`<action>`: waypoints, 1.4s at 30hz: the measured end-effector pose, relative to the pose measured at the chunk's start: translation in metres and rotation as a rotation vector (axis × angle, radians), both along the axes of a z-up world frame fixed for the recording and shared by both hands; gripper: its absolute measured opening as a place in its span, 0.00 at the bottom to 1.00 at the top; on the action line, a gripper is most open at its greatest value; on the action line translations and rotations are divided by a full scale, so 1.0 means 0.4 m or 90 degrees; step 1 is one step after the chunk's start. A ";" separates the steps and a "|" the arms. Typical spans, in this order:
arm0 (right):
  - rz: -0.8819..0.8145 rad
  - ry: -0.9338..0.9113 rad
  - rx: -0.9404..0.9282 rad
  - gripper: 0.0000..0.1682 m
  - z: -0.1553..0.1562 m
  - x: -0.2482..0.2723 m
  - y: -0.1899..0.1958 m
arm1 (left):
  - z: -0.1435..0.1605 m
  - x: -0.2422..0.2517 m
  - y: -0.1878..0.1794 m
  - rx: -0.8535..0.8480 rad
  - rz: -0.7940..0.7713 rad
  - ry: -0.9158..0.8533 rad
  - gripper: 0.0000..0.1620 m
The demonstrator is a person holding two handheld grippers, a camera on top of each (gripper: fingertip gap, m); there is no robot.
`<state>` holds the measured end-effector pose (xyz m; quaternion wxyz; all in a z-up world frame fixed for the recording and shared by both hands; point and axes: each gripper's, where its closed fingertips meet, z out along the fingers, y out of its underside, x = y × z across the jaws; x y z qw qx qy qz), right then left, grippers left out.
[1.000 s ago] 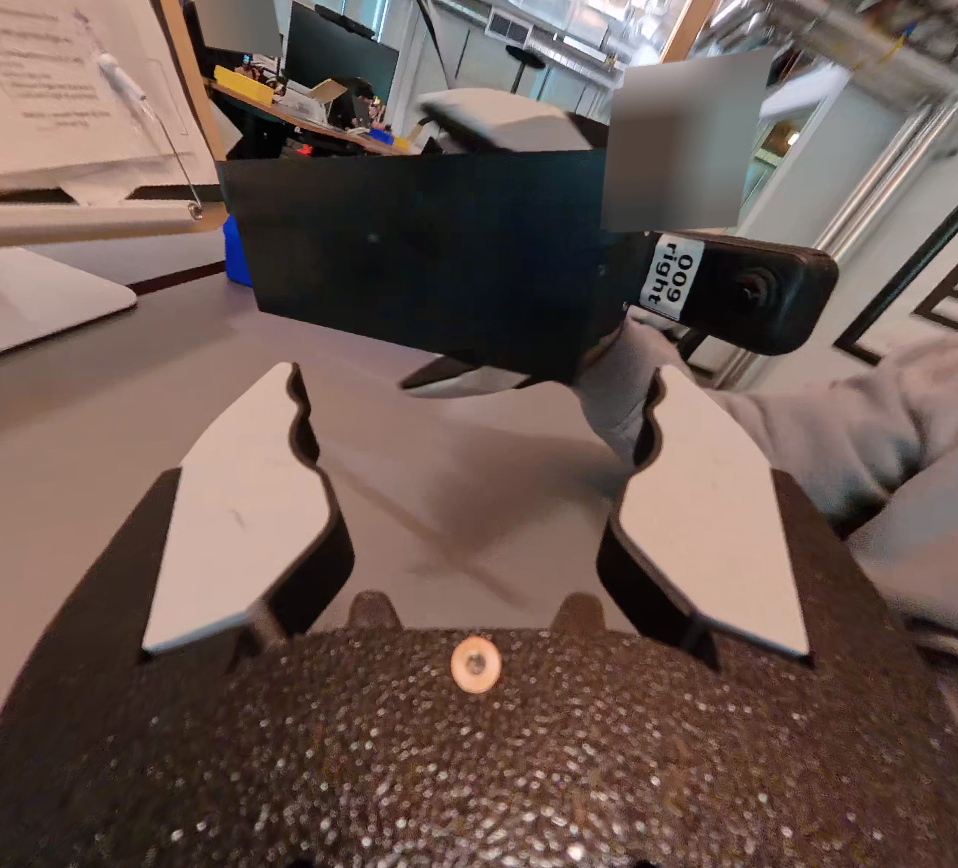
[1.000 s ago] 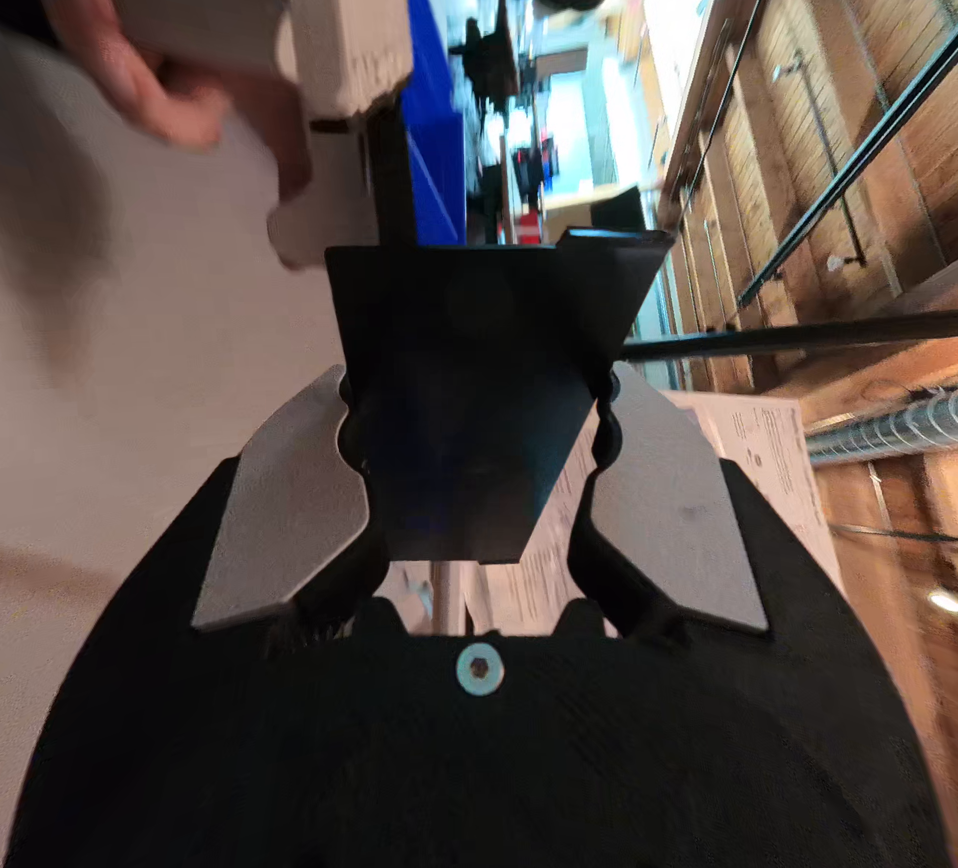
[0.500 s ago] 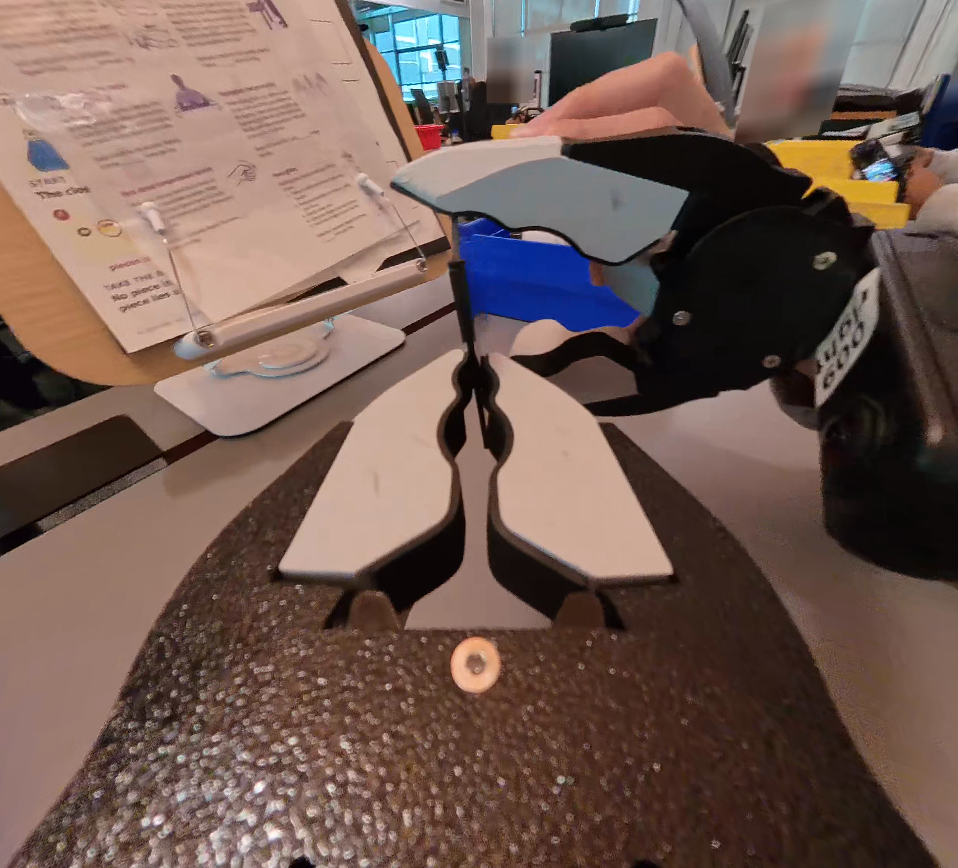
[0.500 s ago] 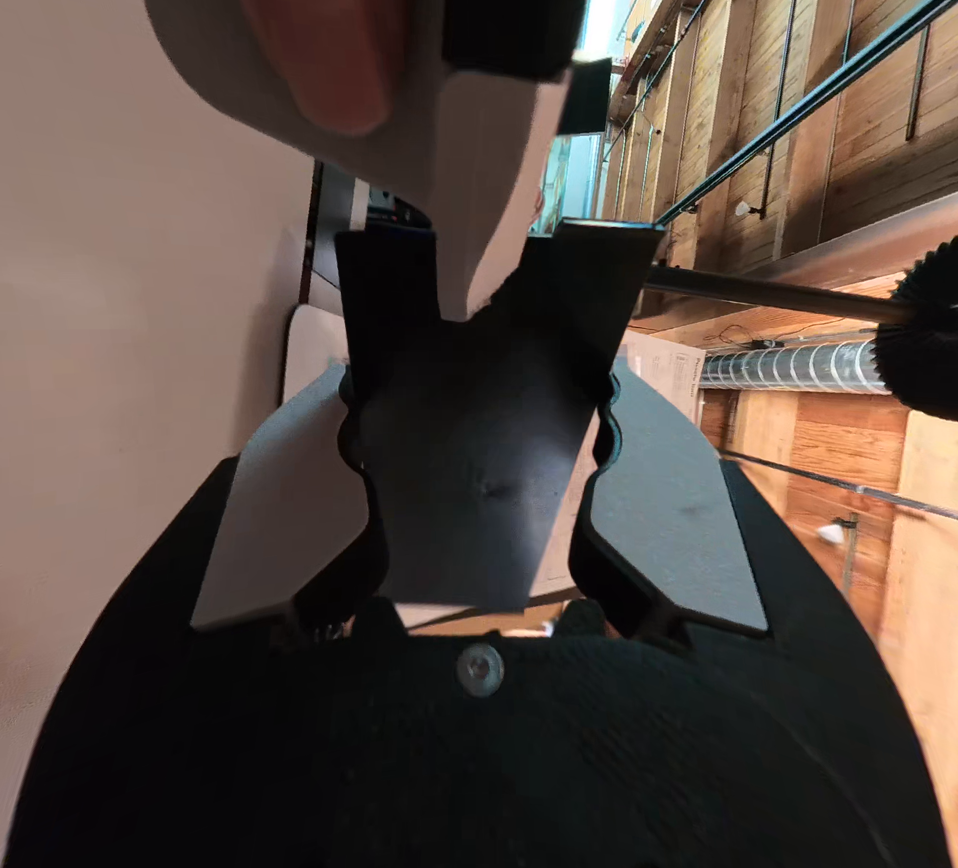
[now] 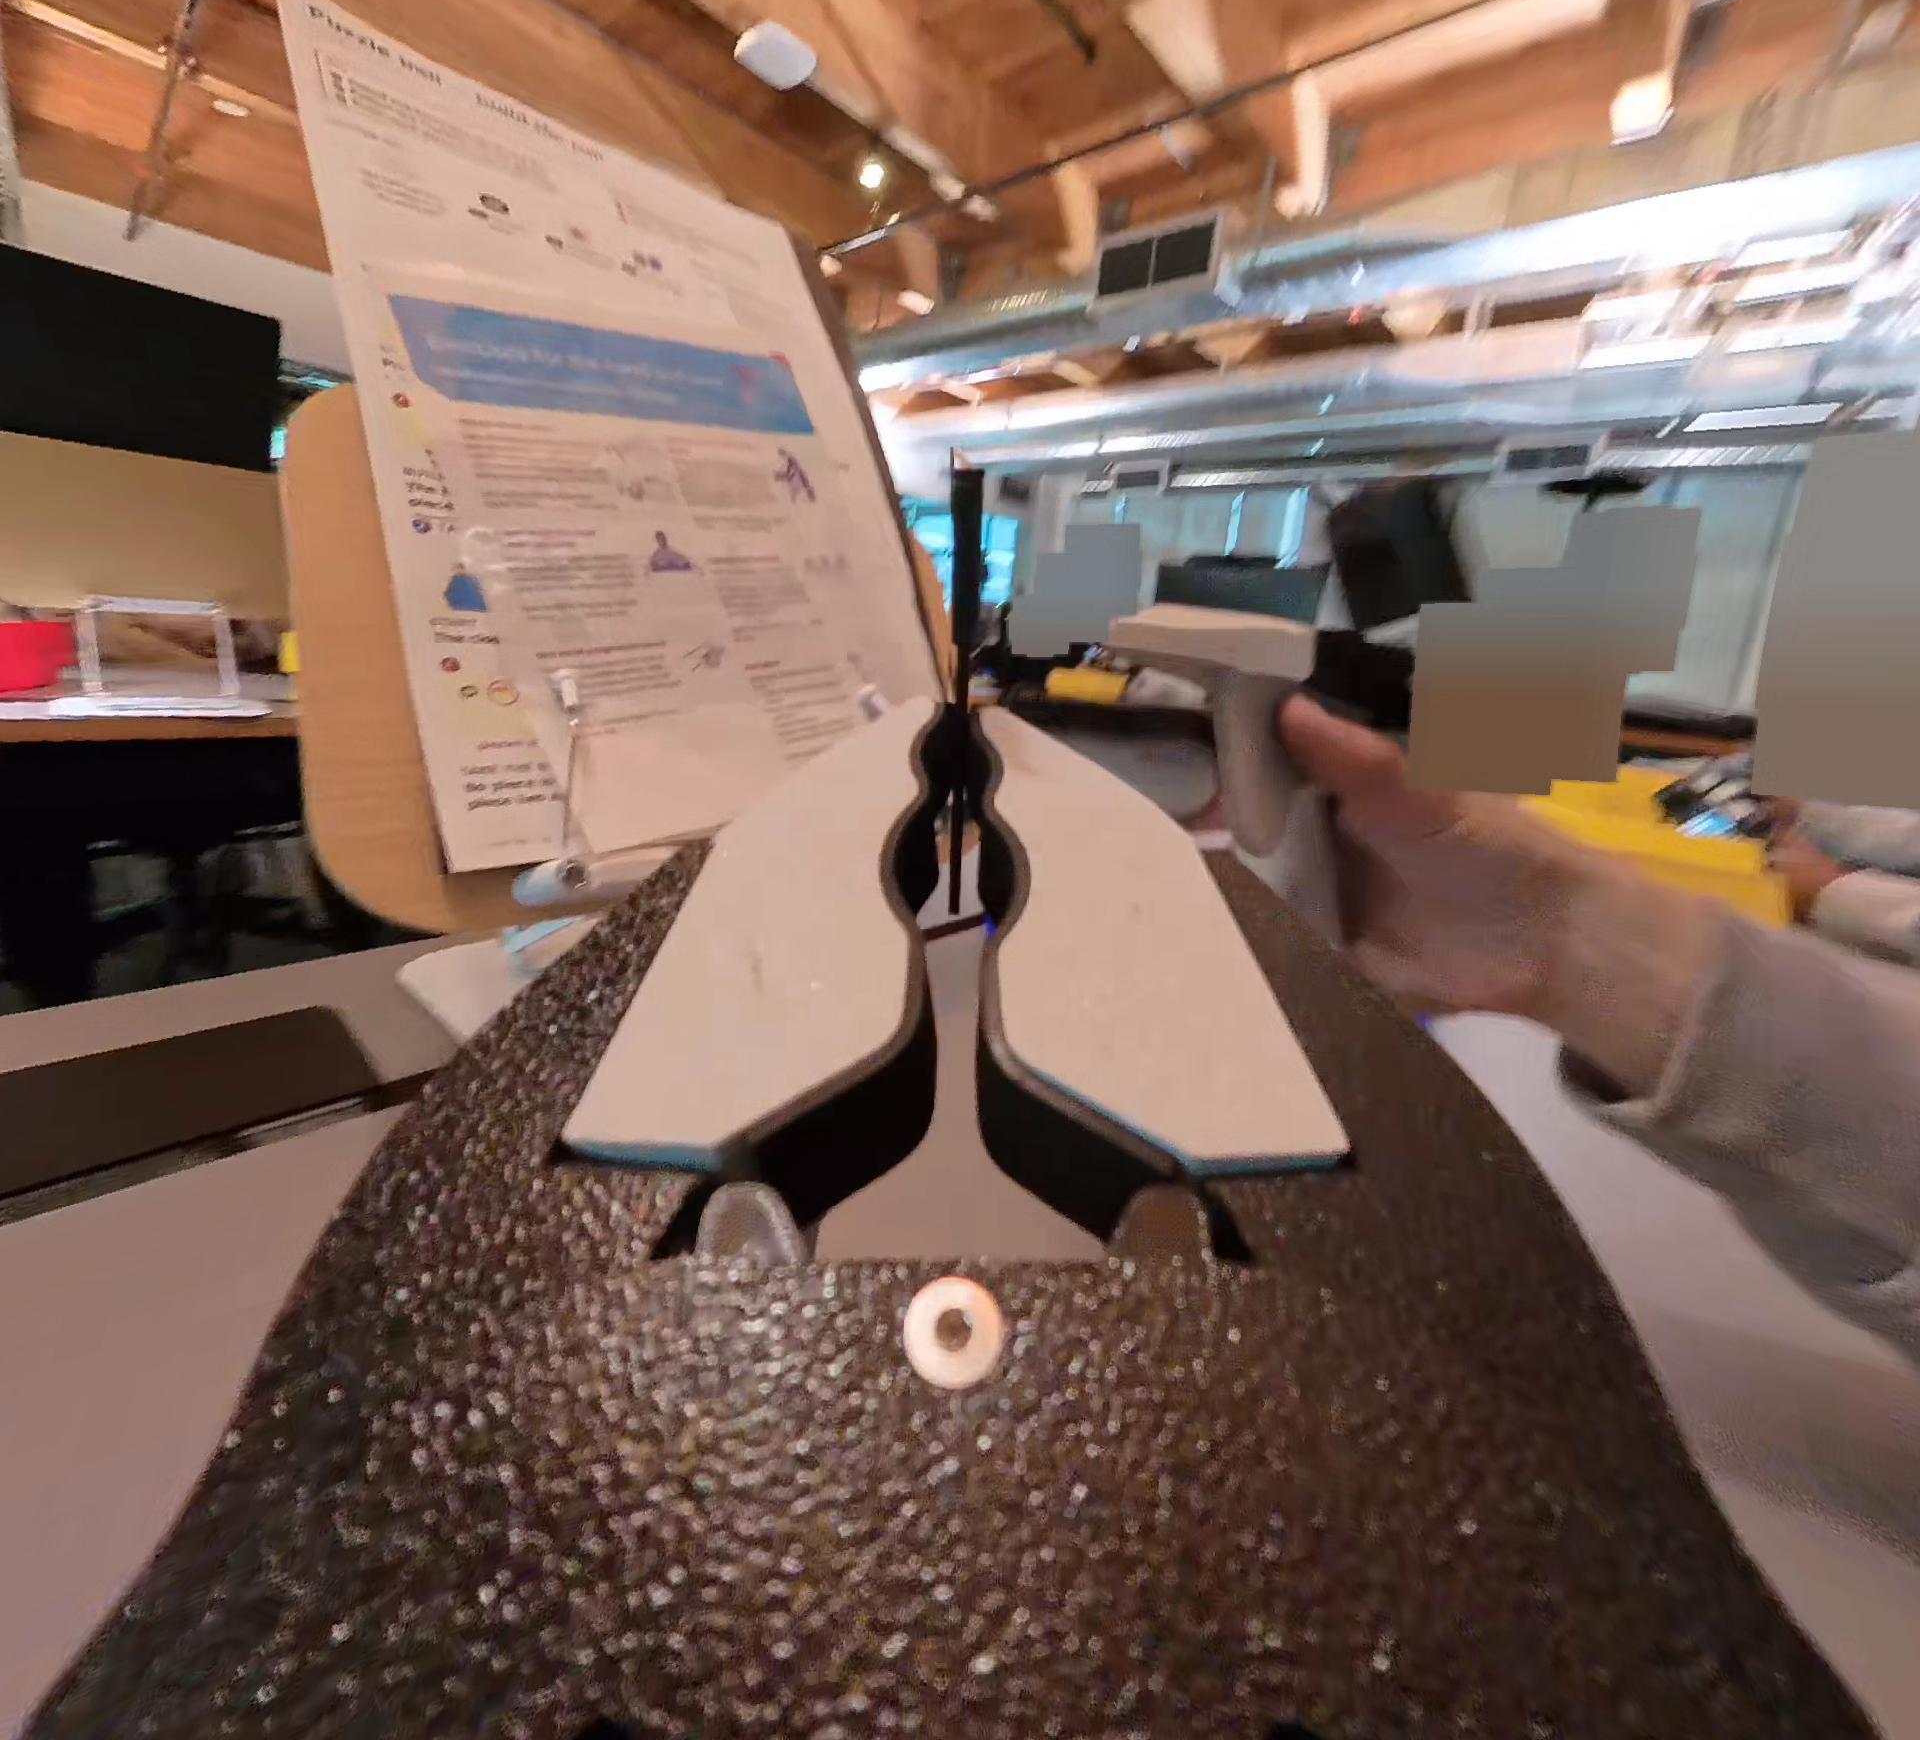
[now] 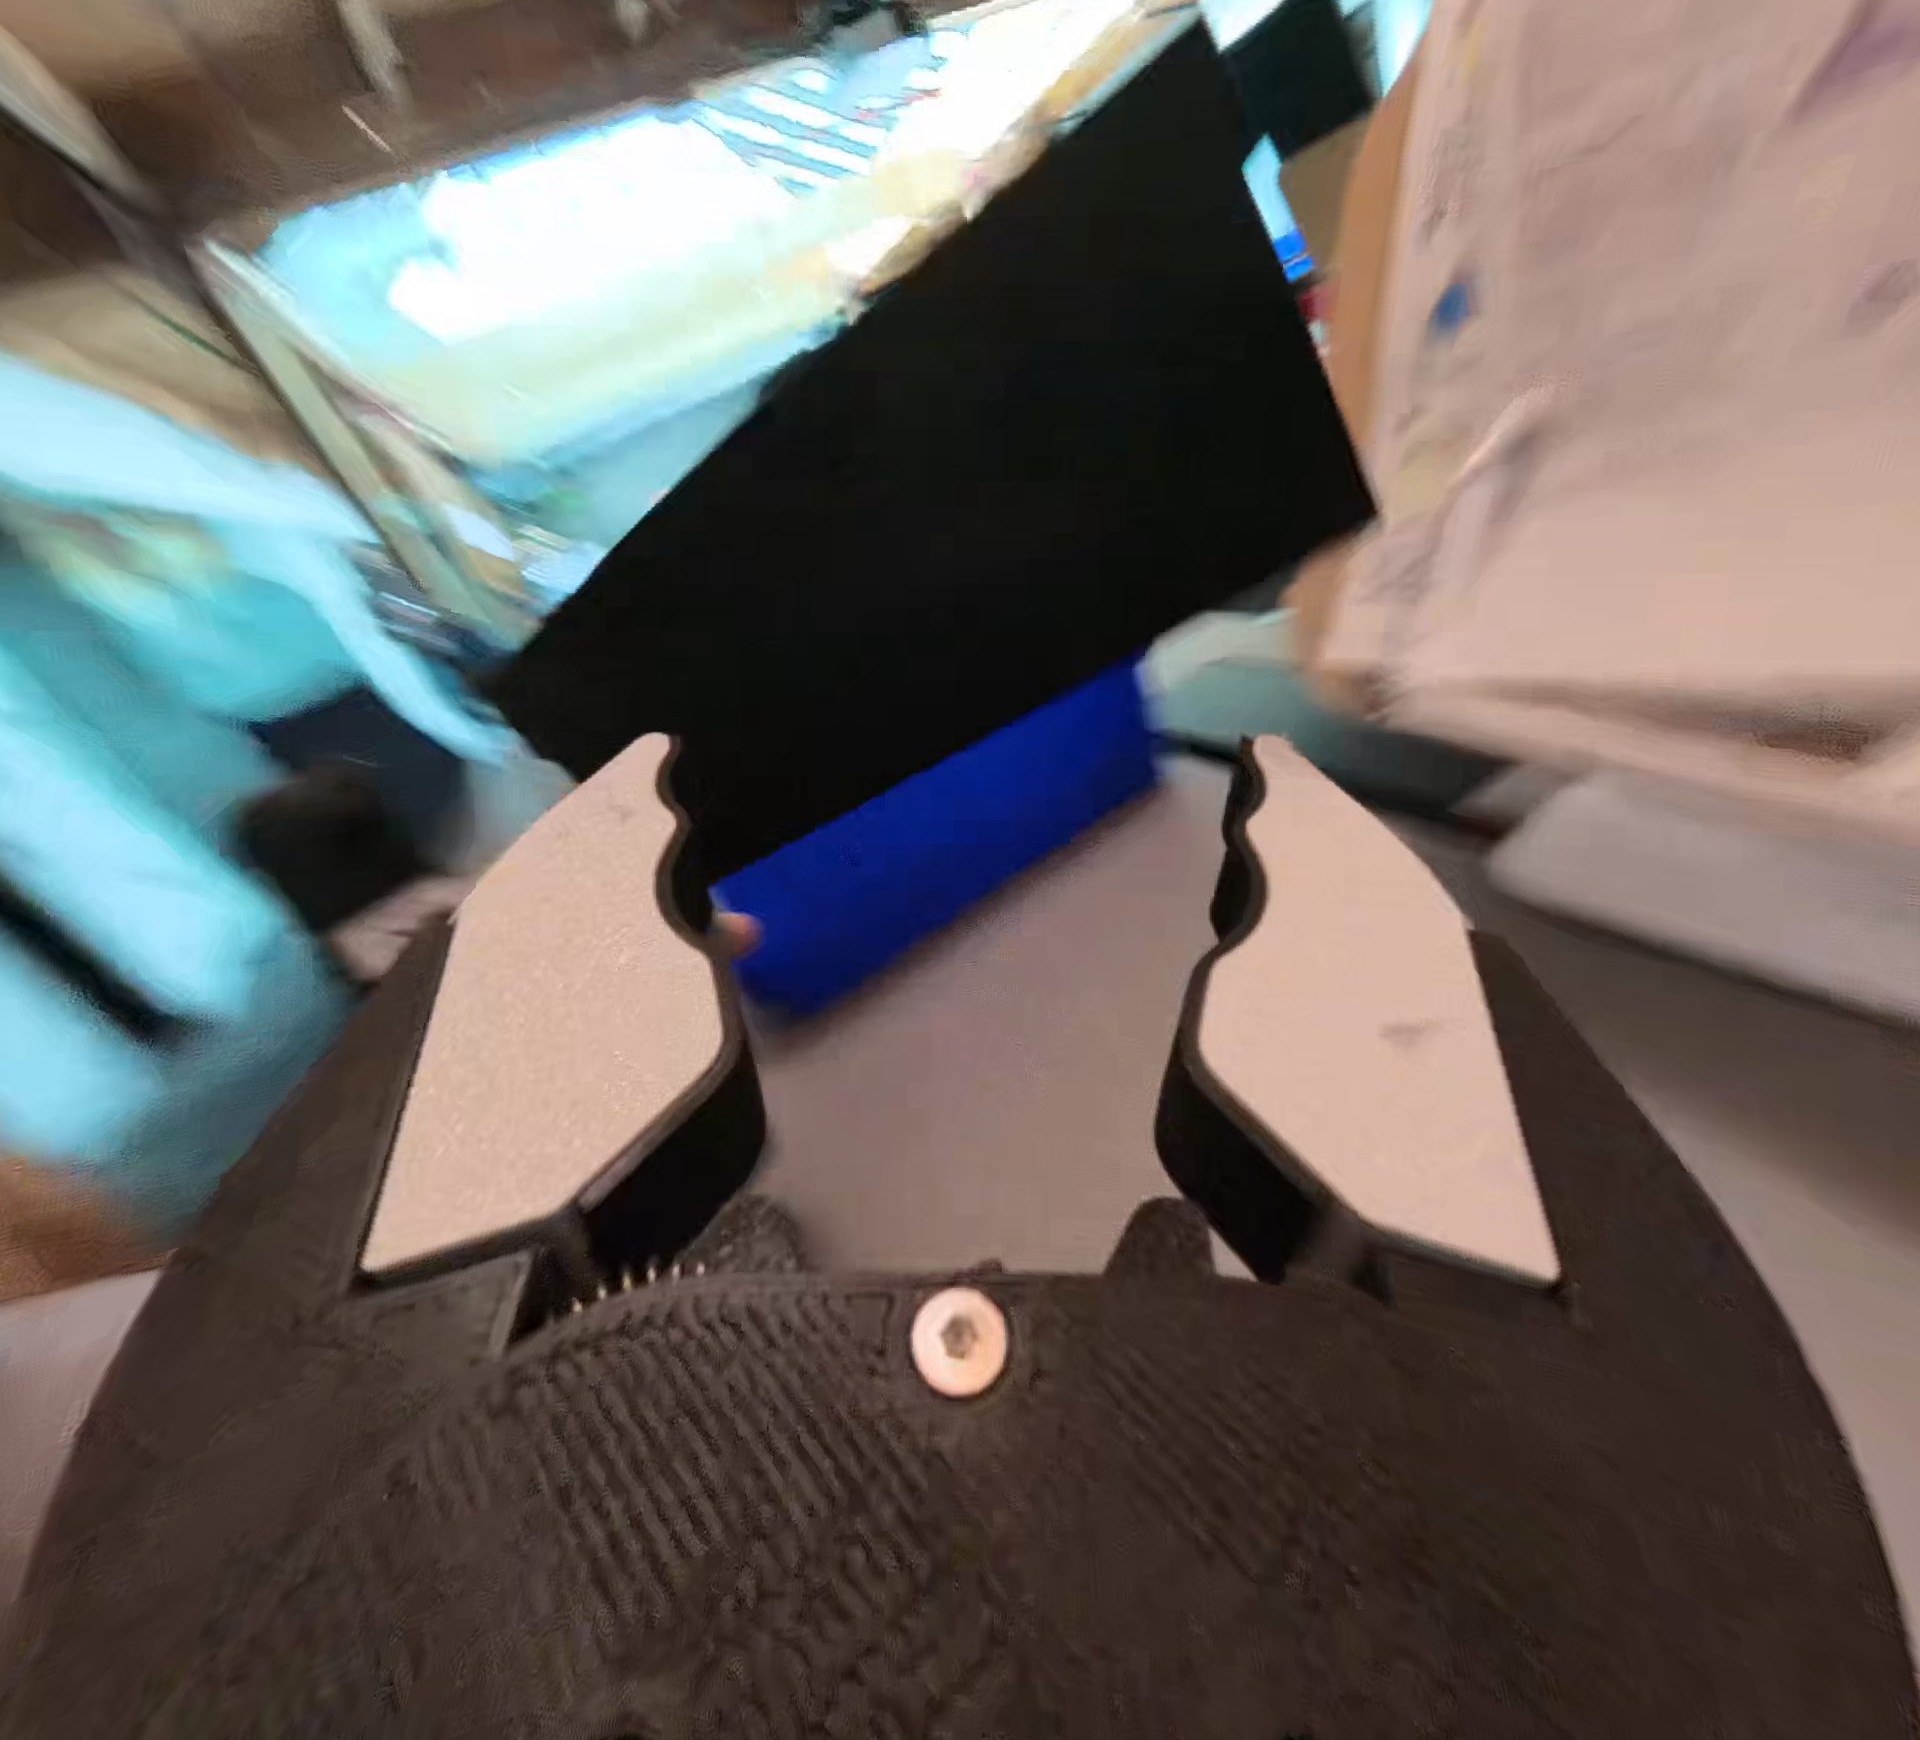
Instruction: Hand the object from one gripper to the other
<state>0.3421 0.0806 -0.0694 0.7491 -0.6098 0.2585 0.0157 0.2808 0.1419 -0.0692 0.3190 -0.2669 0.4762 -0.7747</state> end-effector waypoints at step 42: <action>0.299 -0.162 -0.384 0.23 -0.119 -0.197 -0.058 | -0.125 -0.067 -0.130 0.155 -0.366 0.108 0.01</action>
